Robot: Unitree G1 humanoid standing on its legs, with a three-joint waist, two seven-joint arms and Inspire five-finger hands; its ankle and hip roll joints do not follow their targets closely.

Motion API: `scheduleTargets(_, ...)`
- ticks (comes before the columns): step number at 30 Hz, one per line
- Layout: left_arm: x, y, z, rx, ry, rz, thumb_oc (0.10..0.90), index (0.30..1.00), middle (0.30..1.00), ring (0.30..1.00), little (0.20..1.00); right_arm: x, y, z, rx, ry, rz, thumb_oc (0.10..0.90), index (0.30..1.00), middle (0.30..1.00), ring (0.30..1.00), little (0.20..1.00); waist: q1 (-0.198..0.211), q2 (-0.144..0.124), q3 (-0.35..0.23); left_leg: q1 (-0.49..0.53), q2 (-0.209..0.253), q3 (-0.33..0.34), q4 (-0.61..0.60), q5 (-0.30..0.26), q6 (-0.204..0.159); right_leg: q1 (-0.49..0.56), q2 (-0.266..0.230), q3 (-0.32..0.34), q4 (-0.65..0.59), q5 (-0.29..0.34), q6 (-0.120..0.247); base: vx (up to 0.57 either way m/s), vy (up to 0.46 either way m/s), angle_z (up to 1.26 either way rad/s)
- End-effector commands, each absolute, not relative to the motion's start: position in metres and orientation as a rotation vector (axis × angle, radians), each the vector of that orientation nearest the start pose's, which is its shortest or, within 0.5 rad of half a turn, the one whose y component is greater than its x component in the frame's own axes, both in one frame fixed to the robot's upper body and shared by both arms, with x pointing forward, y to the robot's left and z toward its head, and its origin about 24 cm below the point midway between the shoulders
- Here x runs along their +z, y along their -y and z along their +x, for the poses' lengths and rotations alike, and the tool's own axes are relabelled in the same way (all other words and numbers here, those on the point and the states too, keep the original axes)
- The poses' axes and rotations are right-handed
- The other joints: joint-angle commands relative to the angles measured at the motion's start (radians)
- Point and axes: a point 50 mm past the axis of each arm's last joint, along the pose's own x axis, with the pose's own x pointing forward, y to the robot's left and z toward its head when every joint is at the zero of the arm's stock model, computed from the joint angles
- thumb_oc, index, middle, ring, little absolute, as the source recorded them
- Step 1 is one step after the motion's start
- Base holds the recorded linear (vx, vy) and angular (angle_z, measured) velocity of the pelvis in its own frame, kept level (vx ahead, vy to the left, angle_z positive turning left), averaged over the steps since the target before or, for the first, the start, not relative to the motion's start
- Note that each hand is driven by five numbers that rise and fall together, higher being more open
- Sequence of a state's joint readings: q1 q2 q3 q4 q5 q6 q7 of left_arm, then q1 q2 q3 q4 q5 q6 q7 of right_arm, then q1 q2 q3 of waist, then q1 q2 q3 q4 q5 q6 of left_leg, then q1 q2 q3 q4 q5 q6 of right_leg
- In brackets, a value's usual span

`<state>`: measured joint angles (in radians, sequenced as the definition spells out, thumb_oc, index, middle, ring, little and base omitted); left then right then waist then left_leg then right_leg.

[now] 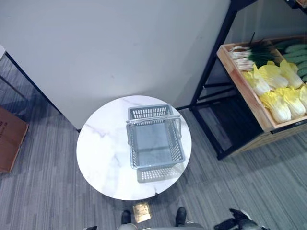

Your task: Get the vegetables into the basket

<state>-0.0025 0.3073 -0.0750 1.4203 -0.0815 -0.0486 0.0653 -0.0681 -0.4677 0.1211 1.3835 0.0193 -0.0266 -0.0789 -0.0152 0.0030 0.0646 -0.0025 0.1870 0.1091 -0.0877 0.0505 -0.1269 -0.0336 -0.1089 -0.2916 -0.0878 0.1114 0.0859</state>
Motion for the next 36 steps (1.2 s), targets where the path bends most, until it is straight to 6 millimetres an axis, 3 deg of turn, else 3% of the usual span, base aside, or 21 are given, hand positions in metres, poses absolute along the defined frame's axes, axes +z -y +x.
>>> scheduleTargets(1,-0.151,-0.294,0.052,0.316,-1.360,0.296,0.900,1.000,1.000,1.000,1.000,-0.088,0.371,0.136,-0.450,-1.080,-0.596,0.900,1.000,1.000,1.000,1.000,0.015,-0.035,-0.002,-0.017,0.027,0.016,0.000,0.038,-0.032,0.036,-0.108,0.024,0.001,0.021,0.116,-0.04,0.087,-0.05)
scheduleTargets(2,-0.152,-0.293,0.048,0.320,-1.357,0.279,0.900,1.000,1.000,1.000,1.000,-0.057,0.387,0.172,-0.497,-0.928,-0.654,0.900,1.000,1.000,1.000,1.000,0.021,-0.041,0.001,-0.019,0.020,0.018,0.000,0.034,-0.028,0.033,-0.117,0.028,0.001,0.029,0.123,-0.05,0.091,-0.07)
scheduleTargets(3,-0.153,-0.292,0.045,0.316,-1.357,0.271,0.900,1.000,1.000,1.000,1.000,-0.038,0.390,0.195,-0.480,-0.818,-0.718,0.900,1.000,1.000,1.000,1.000,0.024,-0.045,0.003,-0.021,0.015,0.017,0.000,0.032,-0.025,0.030,-0.122,0.029,0.001,0.034,0.126,-0.05,0.095,-0.10)
scheduleTargets(6,-0.154,-0.289,0.040,0.310,-1.358,0.269,0.900,1.000,1.000,1.000,1.000,0.022,0.380,0.249,-0.376,-0.485,-0.960,0.900,1.000,1.000,1.000,1.000,0.030,-0.052,0.008,-0.023,0.008,0.016,0.000,0.030,-0.021,0.026,-0.130,0.033,0.001,0.041,0.131,-0.02,0.054,-0.05)
scheduleTargets(7,-0.155,-0.288,0.038,0.312,-1.361,0.266,0.900,1.000,1.000,1.000,1.000,0.054,0.367,0.268,-0.314,-0.329,-1.071,0.900,1.000,1.000,1.000,1.000,0.033,-0.053,0.009,-0.022,0.007,0.016,0.000,0.029,-0.020,0.027,-0.133,0.032,0.001,0.042,0.133,-0.01,0.035,0.01)
scheduleTargets(9,-0.154,-0.289,0.039,0.311,-1.354,0.277,0.900,1.000,1.000,1.000,1.000,0.093,0.348,0.284,-0.253,-0.115,-1.185,0.900,1.000,1.000,1.000,1.000,0.038,-0.057,0.008,-0.026,0.002,0.012,0.000,0.026,-0.018,0.027,-0.139,0.030,0.001,0.043,0.136,0.00,0.000,0.00)
scheduleTargets(13,-0.154,-0.287,0.045,0.266,-1.351,0.324,0.900,1.000,1.000,1.000,1.000,0.137,0.293,0.313,-0.087,0.171,-1.255,0.900,1.000,1.000,1.000,1.000,0.060,-0.062,0.004,-0.028,-0.005,0.005,0.000,0.025,-0.016,0.033,-0.145,0.024,0.001,0.041,0.136,0.01,0.019,0.06)
scheduleTargets(14,-0.155,-0.286,0.047,0.254,-1.352,0.333,0.900,1.000,1.000,1.000,1.000,0.148,0.268,0.321,0.006,0.254,-1.269,0.900,1.000,1.000,1.000,1.000,0.069,-0.061,0.005,-0.023,-0.003,0.006,0.000,0.022,-0.018,0.040,-0.145,0.022,0.001,0.037,0.136,0.02,0.002,0.10)
scheduleTargets(15,-0.155,-0.285,0.048,0.248,-1.350,0.337,0.900,1.000,1.000,1.000,1.000,0.151,0.262,0.325,0.024,0.272,-1.278,0.900,1.000,1.000,1.000,1.000,0.071,-0.063,0.001,-0.028,-0.006,0.004,0.000,0.025,-0.017,0.037,-0.146,0.020,0.001,0.038,0.135,0.02,0.003,0.12)
scheduleTargets(17,-0.155,-0.284,0.050,0.238,-1.349,0.343,0.900,1.000,1.000,1.000,1.000,0.157,0.226,0.333,0.131,0.356,-1.210,0.900,1.000,1.000,1.000,1.000,0.085,-0.065,0.000,-0.031,-0.006,0.001,0.000,0.027,-0.018,0.038,-0.146,0.017,0.001,0.037,0.133,0.01,0.000,0.17)
scheduleTargets(18,-0.155,-0.284,0.050,0.238,-1.349,0.343,0.900,1.000,1.000,1.000,1.000,0.157,0.226,0.333,0.132,0.356,-1.210,0.900,1.000,1.000,1.000,1.000,0.085,-0.065,0.000,-0.031,-0.006,0.000,0.000,0.027,-0.018,0.038,-0.146,0.017,0.001,0.037,0.133,0.01,0.000,0.11)
scheduleTargets(20,-0.155,-0.283,0.054,0.221,-1.338,0.361,0.900,1.000,1.000,1.000,1.000,0.162,0.182,0.346,0.267,0.418,-1.167,0.900,1.000,1.000,1.000,1.000,0.112,-0.068,0.003,-0.037,-0.005,-0.007,0.000,0.031,-0.020,0.041,-0.144,0.012,0.001,0.032,0.130,0.00,-0.008,0.09)
scheduleTargets(21,-0.155,-0.283,0.054,0.214,-1.336,0.366,0.900,1.000,1.000,1.000,1.000,0.164,0.170,0.349,0.306,0.434,-1.162,0.900,1.000,1.000,1.000,1.000,0.118,-0.069,0.005,-0.039,-0.004,-0.009,0.000,0.033,-0.021,0.043,-0.142,0.009,0.001,0.031,0.129,-0.01,-0.014,0.06)
scheduleTargets(24,-0.155,-0.280,0.059,0.204,-1.318,0.368,0.900,1.000,1.000,1.000,1.000,0.169,0.144,0.360,0.355,0.455,-1.152,0.900,1.000,1.000,1.000,1.000,0.133,-0.073,0.012,-0.045,-0.001,-0.013,0.000,0.038,-0.024,0.041,-0.139,0.006,0.001,0.029,0.127,0.00,-0.012,0.06)
scheduleTargets(28,-0.154,-0.279,0.066,0.191,-1.292,0.378,0.900,1.000,1.000,1.000,1.000,0.171,0.137,0.372,0.342,0.422,-1.138,0.900,1.000,1.000,1.000,1.000,0.142,-0.077,0.022,-0.051,0.001,-0.020,0.000,0.042,-0.025,0.040,-0.137,0.001,0.001,0.030,0.125,0.00,-0.013,0.10)
scheduleTargets(36,-0.149,-0.290,0.072,0.209,-1.267,0.393,0.900,1.000,1.000,1.000,1.000,0.173,0.146,0.399,0.250,0.299,-1.222,0.900,1.000,1.000,1.000,1.000,0.174,-0.083,0.055,-0.085,0.004,-0.044,0.000,0.058,-0.026,0.022,-0.130,-0.008,0.001,0.033,0.121,-0.01,-0.006,0.02)
